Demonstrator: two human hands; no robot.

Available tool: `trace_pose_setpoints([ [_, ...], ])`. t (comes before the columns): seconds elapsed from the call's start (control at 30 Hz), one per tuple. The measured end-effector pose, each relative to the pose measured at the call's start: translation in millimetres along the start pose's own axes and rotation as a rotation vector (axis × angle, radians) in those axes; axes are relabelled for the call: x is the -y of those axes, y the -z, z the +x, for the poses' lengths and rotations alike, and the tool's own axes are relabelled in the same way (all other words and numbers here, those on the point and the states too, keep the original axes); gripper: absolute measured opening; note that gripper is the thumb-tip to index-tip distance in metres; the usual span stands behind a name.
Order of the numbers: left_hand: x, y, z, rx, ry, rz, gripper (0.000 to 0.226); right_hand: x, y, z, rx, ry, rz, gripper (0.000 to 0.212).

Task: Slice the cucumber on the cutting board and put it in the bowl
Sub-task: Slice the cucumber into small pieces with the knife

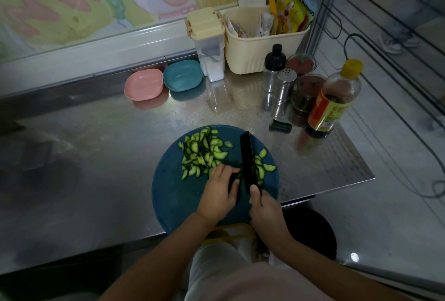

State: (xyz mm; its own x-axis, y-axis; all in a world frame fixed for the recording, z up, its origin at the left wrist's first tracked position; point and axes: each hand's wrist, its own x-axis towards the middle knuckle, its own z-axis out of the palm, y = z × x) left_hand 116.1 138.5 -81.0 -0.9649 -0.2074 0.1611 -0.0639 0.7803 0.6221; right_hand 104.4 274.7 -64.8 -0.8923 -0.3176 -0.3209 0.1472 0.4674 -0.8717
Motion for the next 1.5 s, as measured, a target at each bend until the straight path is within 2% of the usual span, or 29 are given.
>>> trace_pose_setpoints([
  [0.23, 2, -2, 1, -0.009, 0.004, 0.012, 0.021, 5, 3, -2, -0.002, -0.008, 0.065, 0.039],
  [0.43, 2, -1, 0, -0.003, -0.02, 0.016, 0.03, 6, 4, -7, 0.013, 0.026, 0.005, 0.039],
  [0.73, 2, -1, 0, -0.002, -0.021, 0.021, 0.031, 7, -3, -2, -0.006, 0.059, -0.116, 0.035],
  [1.0, 5, 1, -1, 0.005, 0.005, -0.027, 0.032, 8, -7, 1, -0.008, -0.03, -0.042, 0.037],
  [1.33, 3, 2, -3, 0.005, 0.014, -0.016, 0.032, 4, -3, -7, -0.024, -0.022, 0.027, 0.039],
  [1.5, 4, 2, -2, 0.01, 0.028, -0.011, 0.021, 8, -1, -9, -0.008, 0.021, -0.007, 0.039],
])
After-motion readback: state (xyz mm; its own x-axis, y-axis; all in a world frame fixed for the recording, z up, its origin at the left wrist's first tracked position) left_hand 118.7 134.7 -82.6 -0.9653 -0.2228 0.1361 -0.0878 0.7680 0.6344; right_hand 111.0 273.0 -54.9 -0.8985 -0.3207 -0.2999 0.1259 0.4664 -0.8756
